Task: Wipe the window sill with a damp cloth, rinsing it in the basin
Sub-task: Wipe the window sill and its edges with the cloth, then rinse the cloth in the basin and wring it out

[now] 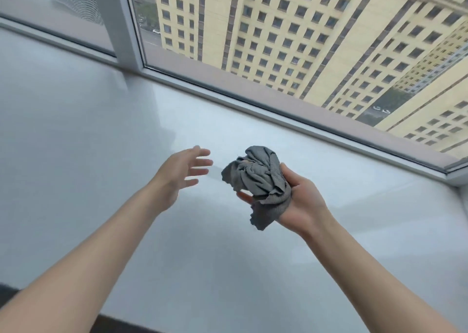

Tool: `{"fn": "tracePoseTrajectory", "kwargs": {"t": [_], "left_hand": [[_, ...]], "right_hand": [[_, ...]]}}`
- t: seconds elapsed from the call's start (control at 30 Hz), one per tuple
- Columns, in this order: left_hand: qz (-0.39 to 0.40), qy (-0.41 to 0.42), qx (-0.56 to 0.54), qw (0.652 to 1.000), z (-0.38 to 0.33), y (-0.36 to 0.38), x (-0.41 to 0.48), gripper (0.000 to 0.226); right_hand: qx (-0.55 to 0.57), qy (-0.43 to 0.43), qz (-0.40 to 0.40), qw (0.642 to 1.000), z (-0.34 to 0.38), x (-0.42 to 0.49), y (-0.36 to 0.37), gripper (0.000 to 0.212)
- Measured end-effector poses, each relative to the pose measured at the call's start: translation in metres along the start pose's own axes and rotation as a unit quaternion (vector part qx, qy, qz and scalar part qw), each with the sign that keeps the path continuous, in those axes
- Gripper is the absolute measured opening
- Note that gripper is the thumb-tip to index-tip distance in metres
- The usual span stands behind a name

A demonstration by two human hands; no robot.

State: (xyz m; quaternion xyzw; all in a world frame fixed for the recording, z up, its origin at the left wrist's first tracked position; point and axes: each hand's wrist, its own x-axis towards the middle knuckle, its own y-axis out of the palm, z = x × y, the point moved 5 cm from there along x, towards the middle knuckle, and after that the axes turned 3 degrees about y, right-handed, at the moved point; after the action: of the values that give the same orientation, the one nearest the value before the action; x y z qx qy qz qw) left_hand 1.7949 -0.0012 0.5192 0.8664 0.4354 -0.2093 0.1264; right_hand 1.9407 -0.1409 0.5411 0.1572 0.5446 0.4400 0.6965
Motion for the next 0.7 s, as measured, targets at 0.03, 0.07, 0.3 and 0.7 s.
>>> {"fn": "tracePoseTrajectory", "kwargs": {"t": [0.03,0.07,0.3,0.7], "left_hand": [[0.024,-0.019,-0.028,0.999,-0.002,-0.009,-0.02,0.035],[0.044,-0.029,-0.045,0.998,-0.003,-0.021,-0.042,0.039],[0.018,-0.016,0.004,1.0,0.002,-0.183,-0.205,0.025],[-0.342,-0.059,-0.121,0.93,0.074,-0.536,-0.419,0.017]], "right_hand": [[0.008,0.02,0.022,1.0,-0.021,-0.005,0.019,0.048],[0.009,0.037,0.038,0.999,-0.042,-0.009,0.04,0.049],[-0.058,0.122,0.096,0.986,-0.216,-0.019,0.183,0.051],[-0.247,0.271,0.062,0.928,-0.533,0.058,0.395,0.041]]}}
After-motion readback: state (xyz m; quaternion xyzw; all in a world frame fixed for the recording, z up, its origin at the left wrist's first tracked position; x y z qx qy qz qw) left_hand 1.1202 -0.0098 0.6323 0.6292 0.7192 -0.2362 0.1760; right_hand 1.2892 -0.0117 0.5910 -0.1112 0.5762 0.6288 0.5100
